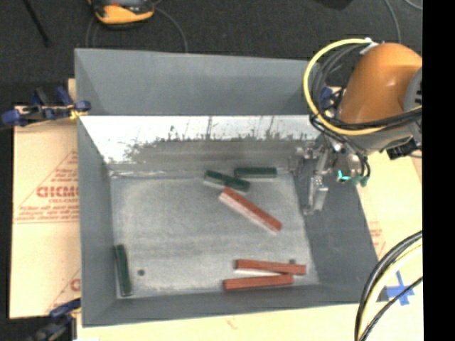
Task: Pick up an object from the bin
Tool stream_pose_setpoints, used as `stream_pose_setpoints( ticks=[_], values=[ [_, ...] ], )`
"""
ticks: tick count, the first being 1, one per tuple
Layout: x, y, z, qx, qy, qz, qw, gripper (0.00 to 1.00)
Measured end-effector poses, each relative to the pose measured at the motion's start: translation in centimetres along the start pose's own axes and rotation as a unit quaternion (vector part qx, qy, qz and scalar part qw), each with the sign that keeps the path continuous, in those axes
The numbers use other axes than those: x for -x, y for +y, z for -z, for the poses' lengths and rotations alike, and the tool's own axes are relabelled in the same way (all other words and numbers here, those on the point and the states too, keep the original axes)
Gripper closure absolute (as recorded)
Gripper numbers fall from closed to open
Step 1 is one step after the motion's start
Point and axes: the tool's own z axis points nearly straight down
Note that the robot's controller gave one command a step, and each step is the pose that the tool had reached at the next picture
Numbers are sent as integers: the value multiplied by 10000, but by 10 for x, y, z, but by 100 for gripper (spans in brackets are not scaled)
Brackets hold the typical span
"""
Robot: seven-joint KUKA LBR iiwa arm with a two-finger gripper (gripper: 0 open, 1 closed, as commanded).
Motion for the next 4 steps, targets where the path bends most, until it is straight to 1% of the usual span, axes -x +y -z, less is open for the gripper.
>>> stream_pose_setpoints(
  ticks=[1, 2, 3, 4],
  values=[
    [-5, 10, -43, 2, -37, -249, 9997, 0],
    [7, 12, -94, 3, -1, 279, 9996, 0],
    [-21, 44, -121, 5, -3, -242, 9997, 100],
    [-21, 44, -121, 4, -3, -239, 9997, 100]
  ],
)
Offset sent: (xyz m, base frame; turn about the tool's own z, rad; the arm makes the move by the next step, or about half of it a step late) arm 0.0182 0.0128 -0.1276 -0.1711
